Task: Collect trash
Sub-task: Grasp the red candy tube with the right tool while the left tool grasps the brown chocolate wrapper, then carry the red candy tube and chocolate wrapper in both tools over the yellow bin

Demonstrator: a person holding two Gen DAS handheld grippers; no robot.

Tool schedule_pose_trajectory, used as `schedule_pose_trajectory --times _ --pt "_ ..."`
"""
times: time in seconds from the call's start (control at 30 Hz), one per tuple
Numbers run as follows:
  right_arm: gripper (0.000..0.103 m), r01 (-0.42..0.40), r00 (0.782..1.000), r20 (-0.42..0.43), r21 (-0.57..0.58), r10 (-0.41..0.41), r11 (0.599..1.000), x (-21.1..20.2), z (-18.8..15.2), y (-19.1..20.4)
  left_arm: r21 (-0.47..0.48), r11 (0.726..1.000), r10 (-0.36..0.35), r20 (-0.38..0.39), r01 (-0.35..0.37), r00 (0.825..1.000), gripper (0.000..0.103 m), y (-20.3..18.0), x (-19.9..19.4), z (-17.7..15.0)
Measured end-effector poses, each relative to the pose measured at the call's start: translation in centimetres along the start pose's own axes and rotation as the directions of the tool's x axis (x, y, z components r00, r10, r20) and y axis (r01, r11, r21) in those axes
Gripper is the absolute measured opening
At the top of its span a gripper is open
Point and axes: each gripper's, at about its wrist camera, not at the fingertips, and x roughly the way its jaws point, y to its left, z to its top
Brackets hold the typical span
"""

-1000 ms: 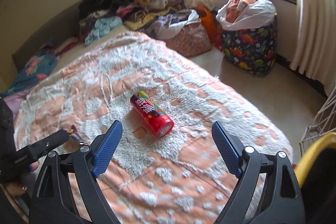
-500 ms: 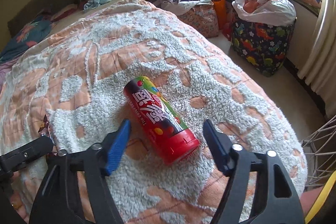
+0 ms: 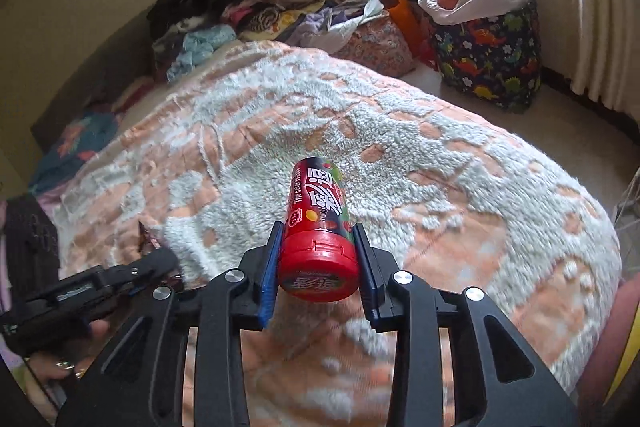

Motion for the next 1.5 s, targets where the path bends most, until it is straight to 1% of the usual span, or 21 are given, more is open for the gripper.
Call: schedule_pose_trajectory --times 0.07,0.17,0.33,0.43,0.6,0.77,1.0,1.1,1.37,1.5 --pt "0.032 -0.015 0.999 0.029 0.018 0.014 1.0 -1.3 -0.3 -0.2 0.012 1.0 -0.012 0.004 0.012 1.0 0.015 -0.4 -0.3 -0.1" --pt "0.032 -0.005 0.997 0.071 0.02 0.003 1.0 -3.5 -0.9 -0.3 0.055 0.998 -0.032 0.01 0.032 0.999 0.014 -1.8 -0.8 -0.5" --pt "0.032 0.0 0.989 0.146 0.042 -0.006 0.999 -7.5 -1.9 -1.0 0.179 0.982 -0.065 0.031 0.058 0.997 0.013 -5.3 -1.9 -1.5" --pt "0.032 0.015 0.985 0.171 0.065 -0.026 0.998 -9.7 -2.5 -2.0 0.24 0.968 -0.081 0.042 0.069 0.996 0.013 -7.0 -2.4 -2.1" --pt "0.032 0.045 0.98 0.186 0.127 -0.068 0.991 -12.4 -3.5 -4.1 0.299 0.95 -0.106 0.031 0.092 0.994 0.013 -9.6 -2.5 -3.2" --pt "0.032 0.053 0.972 0.218 0.18 -0.092 0.982 -15.2 -4.6 -6.0 0.35 0.929 -0.129 0.01 0.117 0.992 0.013 -12.0 -2.5 -4.7" --pt "0.032 0.103 0.96 0.228 0.244 -0.16 0.964 -18.4 -6.0 -8.3 0.428 0.89 -0.163 -0.018 0.155 0.986 0.013 -15.3 -2.9 -6.5" --pt "0.032 0.12 0.955 0.231 0.281 -0.189 0.952 -19.5 -6.5 -9.4 0.465 0.869 -0.175 -0.034 0.171 0.984 0.013 -16.6 -2.9 -7.5" --pt "0.032 0.172 0.937 0.233 0.345 -0.262 0.923 -21.9 -7.4 -12.0 0.536 0.819 -0.194 -0.075 0.203 0.978 0.013 -19.4 -2.7 -9.9" --pt "0.032 0.206 0.925 0.227 0.374 -0.304 0.905 -22.3 -7.5 -13.3 0.569 0.792 -0.204 -0.096 0.222 0.974 0.013 -20.8 -2.3 -10.8"
